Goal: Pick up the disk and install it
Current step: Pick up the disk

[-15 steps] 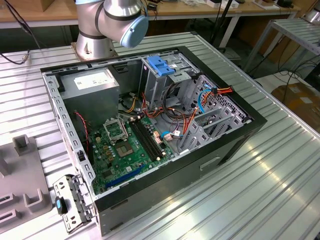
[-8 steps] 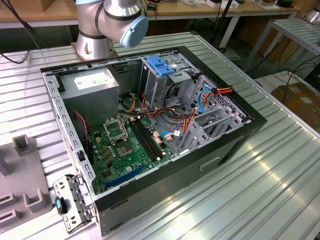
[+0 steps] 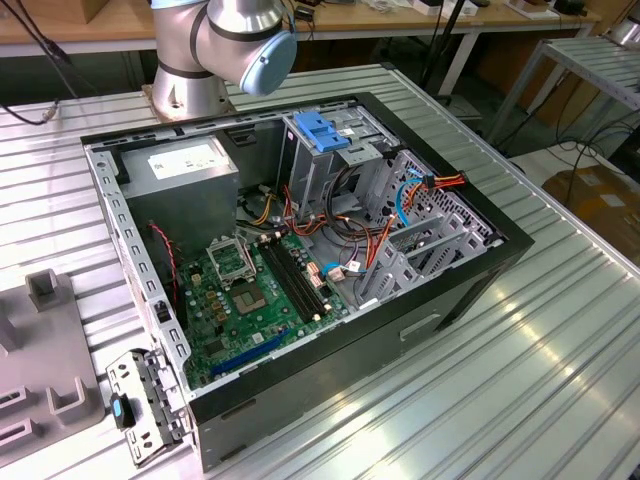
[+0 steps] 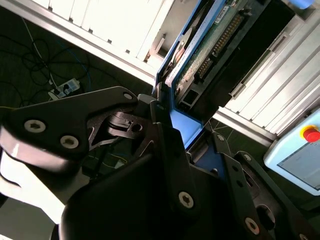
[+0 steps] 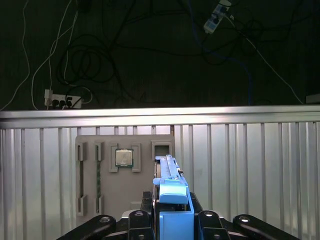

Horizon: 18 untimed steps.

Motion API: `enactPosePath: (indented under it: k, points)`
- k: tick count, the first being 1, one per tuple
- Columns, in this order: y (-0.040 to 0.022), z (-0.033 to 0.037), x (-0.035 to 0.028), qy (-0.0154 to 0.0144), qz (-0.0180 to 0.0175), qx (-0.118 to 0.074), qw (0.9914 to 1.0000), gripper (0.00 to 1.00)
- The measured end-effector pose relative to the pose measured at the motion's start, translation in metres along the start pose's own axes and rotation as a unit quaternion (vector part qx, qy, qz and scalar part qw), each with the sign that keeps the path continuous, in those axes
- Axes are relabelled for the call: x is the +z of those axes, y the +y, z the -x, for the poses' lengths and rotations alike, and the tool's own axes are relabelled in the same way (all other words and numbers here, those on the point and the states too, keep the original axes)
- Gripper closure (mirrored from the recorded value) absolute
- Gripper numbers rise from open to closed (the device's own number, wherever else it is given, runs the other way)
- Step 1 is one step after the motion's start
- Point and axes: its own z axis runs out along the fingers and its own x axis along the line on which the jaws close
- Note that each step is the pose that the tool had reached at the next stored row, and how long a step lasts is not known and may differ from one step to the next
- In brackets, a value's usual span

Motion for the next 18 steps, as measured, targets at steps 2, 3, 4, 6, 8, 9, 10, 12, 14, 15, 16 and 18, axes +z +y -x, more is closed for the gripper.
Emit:
enactPosePath:
  k: [2,3,4,6,8,9,10,12,14,15,16,18]
  points:
    - [0.0000,0.0000,-0.0009,0.0000,0.0000,0.000,1.00000,0.63]
    - [0.0000,0.0000,-0.0013,0.0000,0.0000,0.000,1.00000,0.63]
    - [0.0000,0.0000,-0.0019,0.0000,0.0000,0.000,1.00000,0.63]
    - [0.0001,0.0000,-0.0036,0.0000,0.0000,0.000,1.00000,0.63]
    - [0.0001,0.0000,-0.0046,0.0000,0.0000,0.000,1.00000,0.63]
    - [0.0001,0.0000,-0.0056,0.0000,0.0000,0.000,1.00000,0.63]
    - [0.0001,0.0000,-0.0068,0.0000,0.0000,0.000,1.00000,0.63]
    - [0.0002,0.0000,-0.0098,0.0000,0.0000,0.000,1.00000,0.63]
    - [0.0002,0.0000,-0.0117,0.0000,0.0000,0.000,1.00000,0.63]
    - [0.0002,0.0000,-0.0125,0.0000,0.0000,0.000,1.00000,0.63]
    - [0.0002,0.0000,-0.0135,0.0000,0.0000,0.000,1.00000,0.63]
    - [0.0002,0.0000,-0.0154,0.0000,0.0000,0.000,1.00000,0.63]
